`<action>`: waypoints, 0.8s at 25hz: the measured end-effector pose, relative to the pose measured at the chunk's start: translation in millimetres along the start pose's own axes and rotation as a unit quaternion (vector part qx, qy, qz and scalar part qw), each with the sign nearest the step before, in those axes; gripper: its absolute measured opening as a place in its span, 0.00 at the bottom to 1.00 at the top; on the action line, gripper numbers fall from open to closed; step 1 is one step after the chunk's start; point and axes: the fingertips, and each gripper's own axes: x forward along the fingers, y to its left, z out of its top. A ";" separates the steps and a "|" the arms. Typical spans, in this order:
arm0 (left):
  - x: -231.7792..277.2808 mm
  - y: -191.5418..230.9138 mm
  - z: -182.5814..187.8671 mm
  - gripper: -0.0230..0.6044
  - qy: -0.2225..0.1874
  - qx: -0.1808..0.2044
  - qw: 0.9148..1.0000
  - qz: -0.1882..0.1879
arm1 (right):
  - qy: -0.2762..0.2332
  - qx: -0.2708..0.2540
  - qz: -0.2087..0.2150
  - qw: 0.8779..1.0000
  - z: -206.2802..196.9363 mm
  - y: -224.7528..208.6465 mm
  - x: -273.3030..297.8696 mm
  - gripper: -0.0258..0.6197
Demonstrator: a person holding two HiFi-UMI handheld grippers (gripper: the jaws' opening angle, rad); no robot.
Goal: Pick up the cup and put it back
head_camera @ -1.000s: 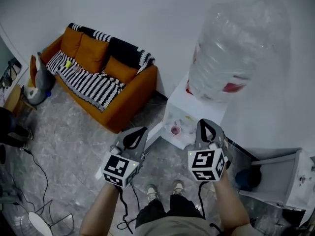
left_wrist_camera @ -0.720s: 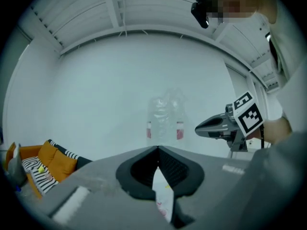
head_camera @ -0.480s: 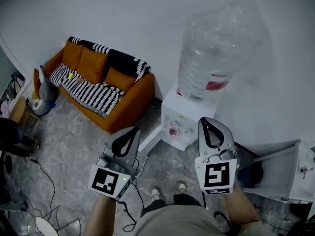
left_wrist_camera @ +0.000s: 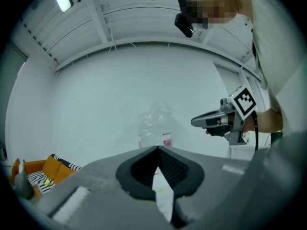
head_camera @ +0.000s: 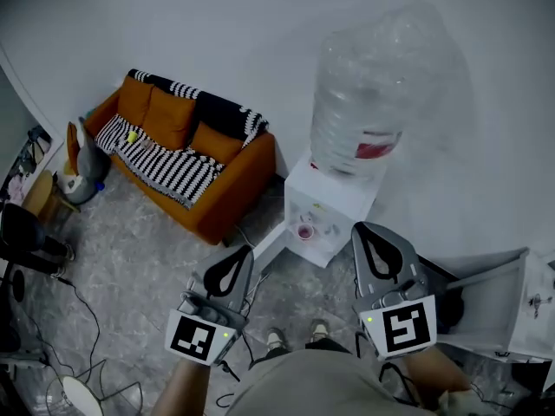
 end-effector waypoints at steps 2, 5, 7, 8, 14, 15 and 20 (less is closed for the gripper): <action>-3.9 -2.8 0.7 0.04 0.004 0.019 1.000 0.002 | -0.006 0.010 0.012 1.000 2.9 2.7 -9.0 0.04; -10.5 -1.5 1.3 0.04 0.016 0.022 0.999 0.019 | -0.011 0.019 0.031 0.999 6.1 5.8 -18.9 0.04; -13.5 -4.5 -0.2 0.04 0.026 0.013 0.999 0.028 | -0.005 0.017 0.045 0.999 2.4 9.1 -21.9 0.04; -14.0 -7.4 -1.5 0.04 0.029 0.015 0.999 0.028 | 0.000 0.014 0.050 0.999 -1.5 10.7 -22.9 0.04; -9.9 -19.5 -6.5 0.04 0.039 0.019 0.999 0.030 | 0.030 0.020 0.064 0.997 -25.1 16.3 -28.8 0.04; -9.1 -21.9 -6.0 0.04 0.039 0.018 0.999 0.029 | 0.031 0.011 0.062 0.998 -25.4 15.5 -29.9 0.04; -6.3 -22.5 -10.8 0.04 0.049 0.008 0.998 0.033 | 0.032 0.021 0.060 0.997 -26.2 11.1 -29.2 0.04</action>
